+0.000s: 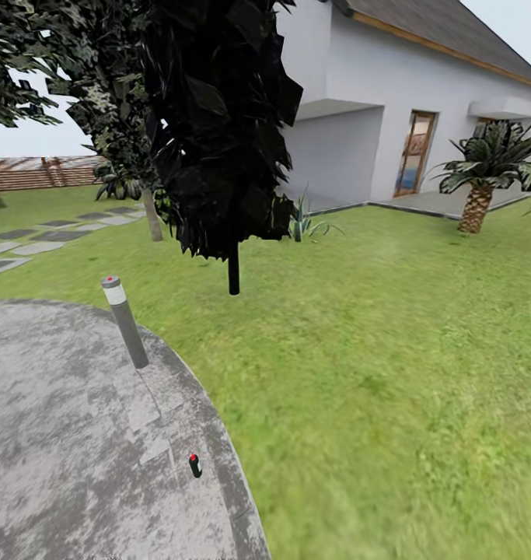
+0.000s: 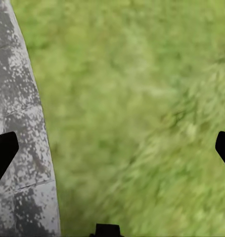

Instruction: Pick up the pesticide atomizer in the garden and spray insectifuge to fully cover both potted plants in the garden.

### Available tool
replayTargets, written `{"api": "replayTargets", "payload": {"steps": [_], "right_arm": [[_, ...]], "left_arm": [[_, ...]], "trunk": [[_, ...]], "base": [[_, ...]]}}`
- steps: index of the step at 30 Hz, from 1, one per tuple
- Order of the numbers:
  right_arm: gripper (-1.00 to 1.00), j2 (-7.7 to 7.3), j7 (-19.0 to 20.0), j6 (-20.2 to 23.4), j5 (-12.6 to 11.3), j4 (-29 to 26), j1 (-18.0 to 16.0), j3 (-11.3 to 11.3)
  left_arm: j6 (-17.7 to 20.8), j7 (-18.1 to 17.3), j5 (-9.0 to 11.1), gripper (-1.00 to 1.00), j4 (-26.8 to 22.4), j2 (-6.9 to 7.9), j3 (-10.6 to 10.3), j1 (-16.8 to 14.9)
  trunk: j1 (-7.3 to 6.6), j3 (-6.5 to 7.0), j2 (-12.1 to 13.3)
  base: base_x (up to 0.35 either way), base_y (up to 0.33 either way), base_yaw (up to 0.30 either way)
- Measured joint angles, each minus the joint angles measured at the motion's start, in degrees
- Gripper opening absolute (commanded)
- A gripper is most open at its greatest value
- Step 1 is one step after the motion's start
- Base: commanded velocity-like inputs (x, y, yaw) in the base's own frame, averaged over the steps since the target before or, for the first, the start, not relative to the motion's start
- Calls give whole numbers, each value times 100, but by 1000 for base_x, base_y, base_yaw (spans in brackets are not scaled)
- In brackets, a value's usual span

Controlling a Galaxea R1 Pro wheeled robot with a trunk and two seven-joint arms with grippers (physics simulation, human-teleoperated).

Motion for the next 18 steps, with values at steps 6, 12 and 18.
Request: {"api": "replayTargets", "payload": {"steps": [6,12,18], "right_arm": [[100,0,-1,0,0,-1,0,-7],[100,-5,-2,0,-6,-32,0,-15],[100,-10,-1,1,-16,-262,1,-19]], "left_arm": [[1,0,-1,100,9,-1,-2,1],[76,-4,-31,100,-10,-8,-51,-34],[236,-1,-113,100,-150,-43,-102,-385]], "trunk": [[132,-108,-241],[264,-215,-481],[395,-323,-722]], "base": [[0,0,278],[0,0,269],[0,0,50]]}}
